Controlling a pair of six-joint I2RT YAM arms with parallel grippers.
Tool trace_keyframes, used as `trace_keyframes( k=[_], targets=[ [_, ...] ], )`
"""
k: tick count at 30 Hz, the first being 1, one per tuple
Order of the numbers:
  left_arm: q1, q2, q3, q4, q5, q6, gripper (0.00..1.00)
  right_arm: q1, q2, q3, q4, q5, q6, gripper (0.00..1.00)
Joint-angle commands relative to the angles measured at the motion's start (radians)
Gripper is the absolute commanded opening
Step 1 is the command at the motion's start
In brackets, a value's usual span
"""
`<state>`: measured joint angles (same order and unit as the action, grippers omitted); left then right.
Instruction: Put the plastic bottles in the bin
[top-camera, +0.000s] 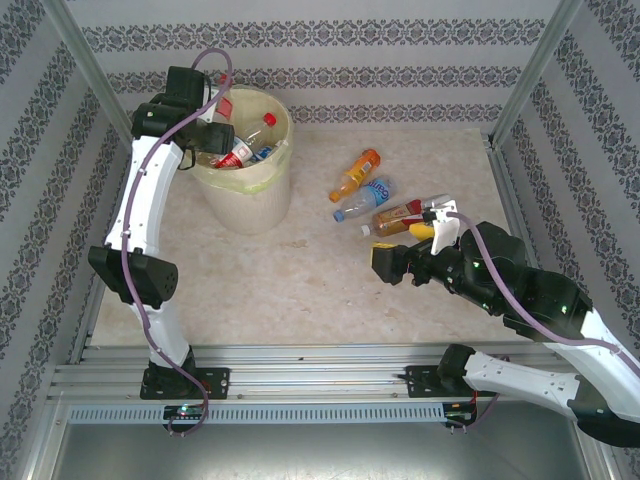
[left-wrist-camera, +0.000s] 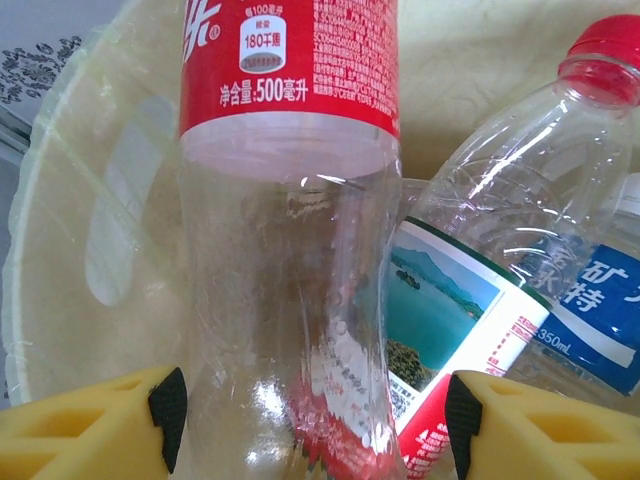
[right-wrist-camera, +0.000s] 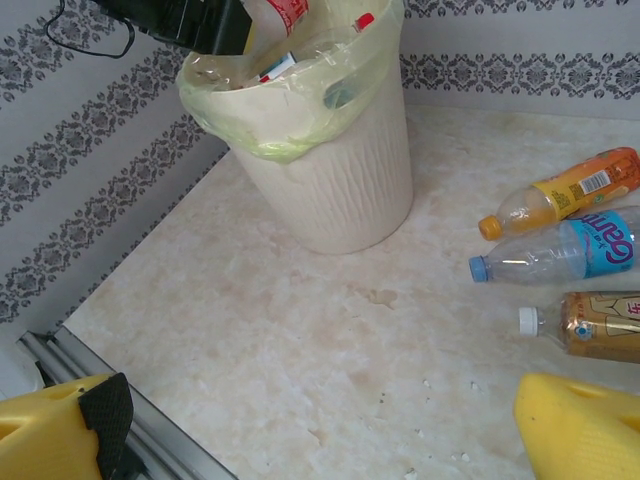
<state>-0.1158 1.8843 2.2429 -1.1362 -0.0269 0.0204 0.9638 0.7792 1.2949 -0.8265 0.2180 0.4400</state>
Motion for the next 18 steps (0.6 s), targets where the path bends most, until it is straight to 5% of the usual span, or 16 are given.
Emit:
trace_keyframes(
  k=[1,4,15,18],
  targets=[
    [0.012,0.035,0.021,0.003,0.003,0.021,0.70,-0.007,-0.013,-0.003,-0.014,0.027,0.008,0.98],
    [0.012,0.036,0.002,0.003,0.017,0.027,0.59,-0.007,-0.018,-0.004,-0.018,0.032,0.011,0.98],
    [0.033,0.026,0.008,-0.024,-0.160,0.001,0.64,-0.007,-0.024,-0.008,-0.019,0.038,0.017,0.98],
    [0.044,-0.005,-0.017,0.006,-0.063,0.018,0.63,-0.007,-0.023,-0.012,-0.014,0.041,0.017,0.98]
  ],
)
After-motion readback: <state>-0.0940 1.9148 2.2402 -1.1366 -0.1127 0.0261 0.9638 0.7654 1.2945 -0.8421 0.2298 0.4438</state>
